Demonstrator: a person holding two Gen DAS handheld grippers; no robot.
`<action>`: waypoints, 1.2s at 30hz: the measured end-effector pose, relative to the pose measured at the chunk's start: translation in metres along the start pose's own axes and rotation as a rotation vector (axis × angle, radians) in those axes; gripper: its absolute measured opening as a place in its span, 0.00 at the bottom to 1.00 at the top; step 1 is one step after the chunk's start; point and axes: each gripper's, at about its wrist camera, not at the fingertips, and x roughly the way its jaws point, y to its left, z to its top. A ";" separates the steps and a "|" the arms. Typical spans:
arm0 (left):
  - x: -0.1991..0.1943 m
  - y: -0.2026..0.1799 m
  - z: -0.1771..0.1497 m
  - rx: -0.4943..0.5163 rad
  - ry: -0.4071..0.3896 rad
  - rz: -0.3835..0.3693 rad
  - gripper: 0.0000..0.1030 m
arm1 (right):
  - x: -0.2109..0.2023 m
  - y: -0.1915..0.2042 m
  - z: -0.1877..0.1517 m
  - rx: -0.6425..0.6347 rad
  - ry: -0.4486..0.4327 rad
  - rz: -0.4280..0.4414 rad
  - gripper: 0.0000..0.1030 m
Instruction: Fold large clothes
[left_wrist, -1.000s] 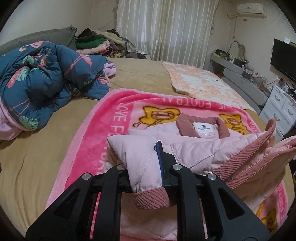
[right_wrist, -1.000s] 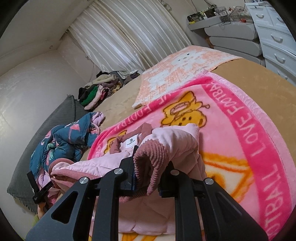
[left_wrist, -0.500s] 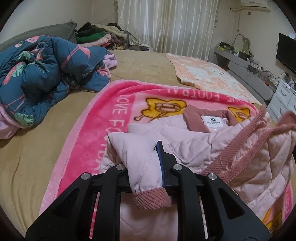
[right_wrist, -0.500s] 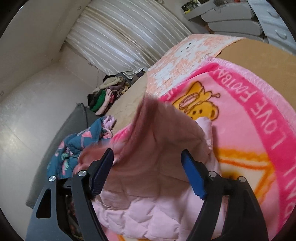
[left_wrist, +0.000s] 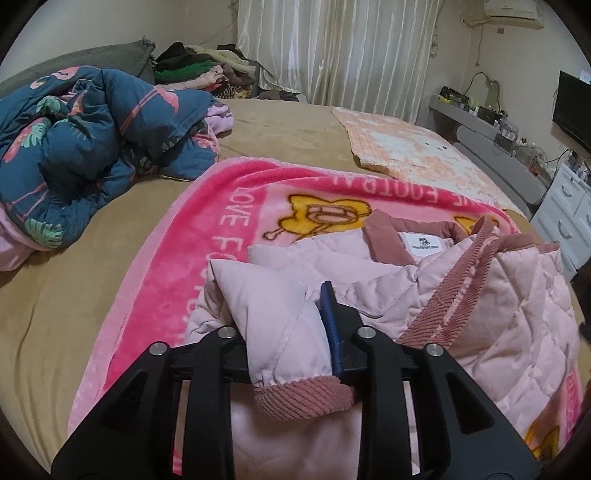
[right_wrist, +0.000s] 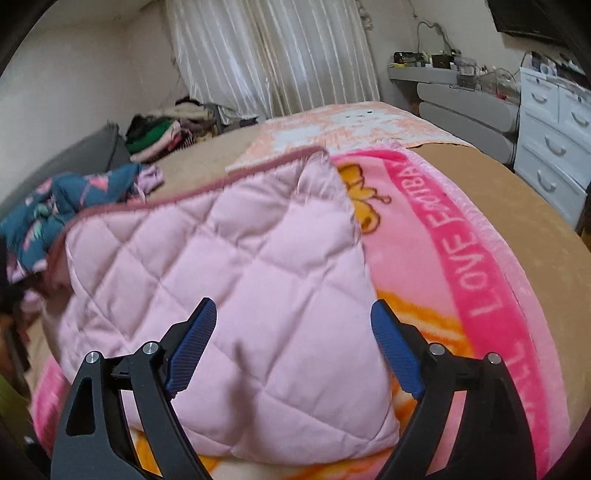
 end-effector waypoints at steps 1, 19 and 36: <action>-0.002 0.000 0.001 -0.005 -0.001 -0.004 0.25 | 0.001 0.001 -0.003 0.000 -0.003 -0.003 0.82; -0.073 -0.030 0.011 0.053 -0.117 -0.058 0.91 | -0.018 0.002 -0.015 0.008 -0.029 0.013 0.85; -0.099 -0.001 -0.028 0.120 -0.109 0.044 0.91 | -0.072 0.006 -0.017 -0.099 -0.104 -0.037 0.94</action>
